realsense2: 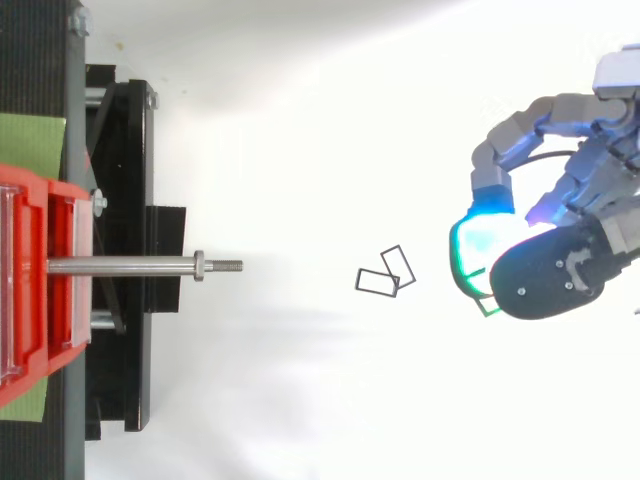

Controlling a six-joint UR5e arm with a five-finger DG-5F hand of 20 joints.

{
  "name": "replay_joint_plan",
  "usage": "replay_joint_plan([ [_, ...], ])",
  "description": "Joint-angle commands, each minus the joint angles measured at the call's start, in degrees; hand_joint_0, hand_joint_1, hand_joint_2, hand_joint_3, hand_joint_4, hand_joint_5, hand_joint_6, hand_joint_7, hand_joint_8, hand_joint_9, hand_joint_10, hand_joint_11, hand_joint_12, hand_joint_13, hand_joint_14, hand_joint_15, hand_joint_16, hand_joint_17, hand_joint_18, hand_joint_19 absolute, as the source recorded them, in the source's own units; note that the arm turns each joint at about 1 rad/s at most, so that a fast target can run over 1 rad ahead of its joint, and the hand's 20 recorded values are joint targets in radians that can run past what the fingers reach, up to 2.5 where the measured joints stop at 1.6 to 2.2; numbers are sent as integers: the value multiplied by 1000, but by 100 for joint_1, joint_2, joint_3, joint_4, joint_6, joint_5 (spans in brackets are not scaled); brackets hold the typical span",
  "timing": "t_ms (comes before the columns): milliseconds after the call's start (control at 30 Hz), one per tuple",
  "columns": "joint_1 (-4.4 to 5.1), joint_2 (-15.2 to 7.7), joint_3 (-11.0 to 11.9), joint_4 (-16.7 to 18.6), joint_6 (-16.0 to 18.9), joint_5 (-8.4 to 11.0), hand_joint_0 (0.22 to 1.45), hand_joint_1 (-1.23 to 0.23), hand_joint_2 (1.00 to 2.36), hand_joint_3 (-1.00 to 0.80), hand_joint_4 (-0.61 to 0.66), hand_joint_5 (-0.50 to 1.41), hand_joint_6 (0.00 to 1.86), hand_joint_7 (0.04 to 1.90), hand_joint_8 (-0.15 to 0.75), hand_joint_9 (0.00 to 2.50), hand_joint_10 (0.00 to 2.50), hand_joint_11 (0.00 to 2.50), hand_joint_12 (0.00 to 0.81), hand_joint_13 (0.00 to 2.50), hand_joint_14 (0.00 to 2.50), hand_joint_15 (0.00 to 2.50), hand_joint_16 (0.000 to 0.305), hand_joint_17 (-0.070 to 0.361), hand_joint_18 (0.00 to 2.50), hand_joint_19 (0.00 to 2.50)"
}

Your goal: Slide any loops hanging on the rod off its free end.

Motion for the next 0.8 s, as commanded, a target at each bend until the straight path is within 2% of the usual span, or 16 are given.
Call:
replay_joint_plan([
  [0,0,-2,-77,177,-172,17,636,-741,1017,-249,-97,-174,914,1090,281,1022,17,495,278,945,10,223,43,96,977,431],
  [67,0,-2,-182,256,-181,17,636,-739,1017,-252,-101,-175,914,1090,285,1022,15,491,276,946,8,220,43,96,977,440],
  [167,-26,7,-428,783,-181,17,633,-735,1018,-244,-105,-176,914,1089,278,1018,15,482,275,942,8,226,43,96,973,439],
  [300,-26,-2,-446,1126,-190,26,627,-730,1019,-230,-108,-175,914,1094,280,1015,15,487,276,941,8,222,43,96,969,440],
  [433,-35,-2,-446,1170,-234,44,622,-728,1019,-218,-100,-173,914,1092,282,1010,15,486,276,937,9,228,43,96,966,437],
  [567,-35,-2,-481,1258,-480,52,620,-728,1019,-212,-102,-171,913,1096,283,1010,15,479,278,938,9,228,43,96,963,446],
  [667,-35,-2,-560,1513,-743,52,620,-728,1019,-214,-94,-170,913,1095,283,1009,15,478,279,939,8,222,43,96,963,439],
  [767,-26,-2,-692,1803,-866,52,620,-730,1019,-213,-102,-170,912,1103,284,1009,17,480,277,937,8,228,43,96,960,442],
])
